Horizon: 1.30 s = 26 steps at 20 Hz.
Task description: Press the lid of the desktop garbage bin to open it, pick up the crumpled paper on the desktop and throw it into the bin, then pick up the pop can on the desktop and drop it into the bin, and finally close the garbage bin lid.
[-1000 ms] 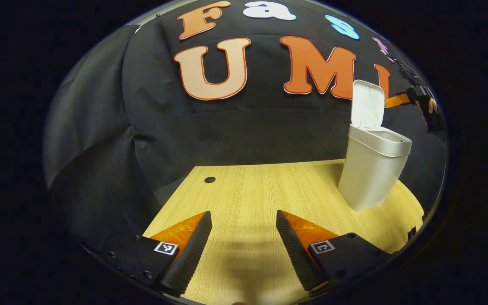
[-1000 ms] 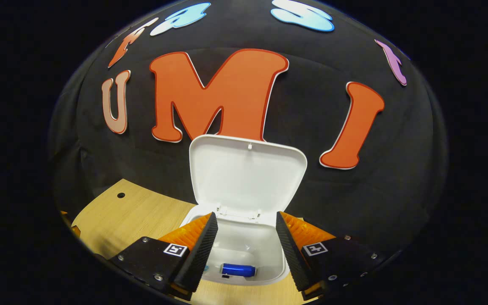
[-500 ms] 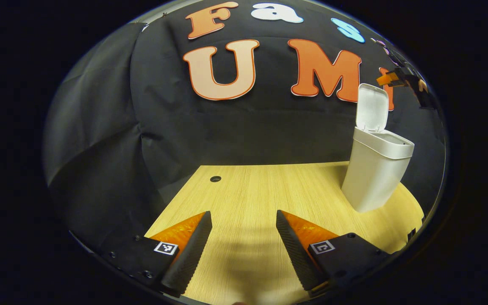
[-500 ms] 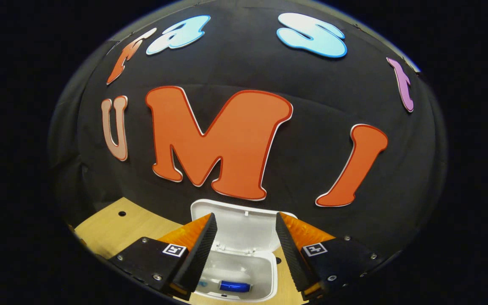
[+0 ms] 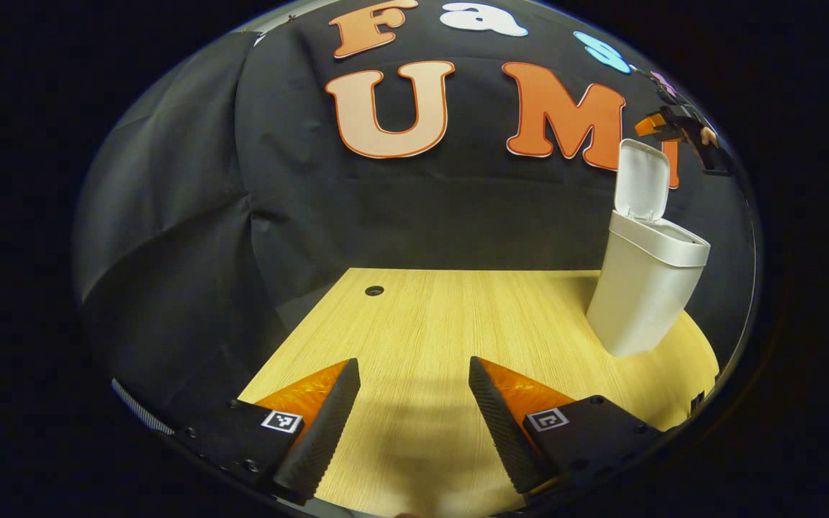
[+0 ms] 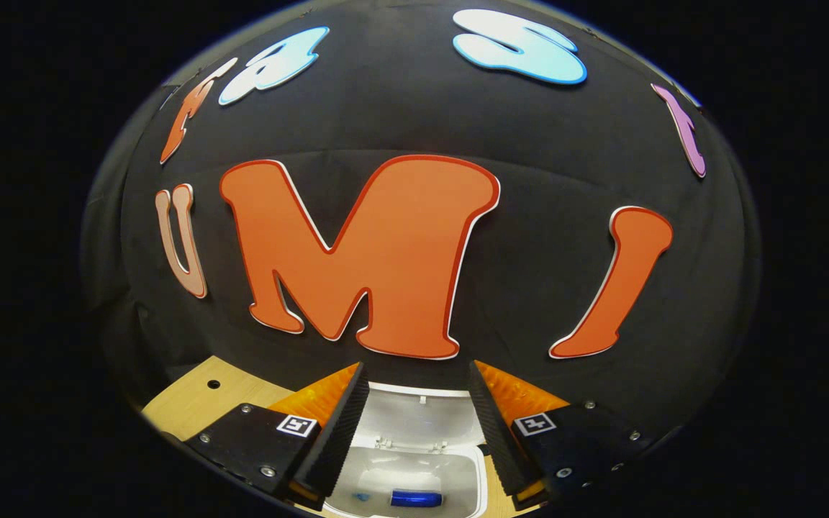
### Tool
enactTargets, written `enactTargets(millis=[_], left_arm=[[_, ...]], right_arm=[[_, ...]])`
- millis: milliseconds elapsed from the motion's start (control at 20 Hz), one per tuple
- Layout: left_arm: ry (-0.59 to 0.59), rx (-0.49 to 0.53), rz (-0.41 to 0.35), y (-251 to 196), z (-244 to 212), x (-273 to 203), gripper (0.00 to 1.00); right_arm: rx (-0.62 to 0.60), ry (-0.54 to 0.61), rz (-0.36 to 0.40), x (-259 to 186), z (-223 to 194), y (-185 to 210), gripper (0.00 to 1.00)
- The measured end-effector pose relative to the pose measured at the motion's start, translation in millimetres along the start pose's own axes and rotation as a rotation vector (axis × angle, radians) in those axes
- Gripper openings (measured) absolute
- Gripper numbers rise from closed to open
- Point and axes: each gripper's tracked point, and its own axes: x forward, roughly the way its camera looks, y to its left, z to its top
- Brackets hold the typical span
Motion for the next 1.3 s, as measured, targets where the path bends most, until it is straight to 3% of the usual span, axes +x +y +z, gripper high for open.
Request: enactTargets(millis=[400, 750, 1300], left_arm=[[0.014, -0.017, 0.030, 8.4, -5.3, -2.6, 0.97], [0.015, 0.003, -0.008, -4.9, -2.1, 5.0, 0.97], [0.016, 0.050, -0.072, -25.0, -1.5, 14.7, 0.97]], right_arm=[[0.008, 0.033, -0.014, 26.5, -7.9, -5.7, 0.84], [-0.025, 0.052, -0.010, 4.3, -16.5, -2.1, 0.84], [-0.039, 0.197, 0.042, -49.9, -105.7, 19.8, 0.85]])
